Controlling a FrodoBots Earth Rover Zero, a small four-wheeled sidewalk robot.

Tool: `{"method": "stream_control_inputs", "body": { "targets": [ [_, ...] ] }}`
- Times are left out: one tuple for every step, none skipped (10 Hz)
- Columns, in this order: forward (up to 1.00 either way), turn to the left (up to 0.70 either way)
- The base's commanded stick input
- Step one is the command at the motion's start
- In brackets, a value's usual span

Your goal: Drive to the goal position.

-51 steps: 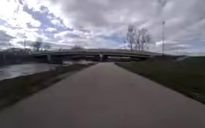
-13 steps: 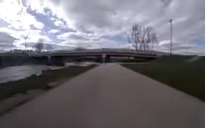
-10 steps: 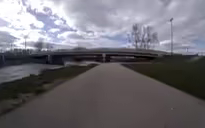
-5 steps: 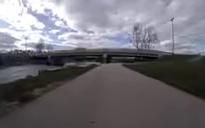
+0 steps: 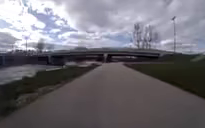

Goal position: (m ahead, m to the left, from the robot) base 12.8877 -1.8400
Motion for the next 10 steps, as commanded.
{"method": "stream_control_inputs", "body": {
  "targets": [
    [0.95,0.00],
    [0.96,0.00],
    [0.96,0.00],
    [0.96,0.00],
    [0.95,-0.03],
    [0.96,-0.23],
    [0.96,-0.33],
    [0.96,-0.26],
    [0.96,-0.11],
    [0.96,0.00]
  ]
}}
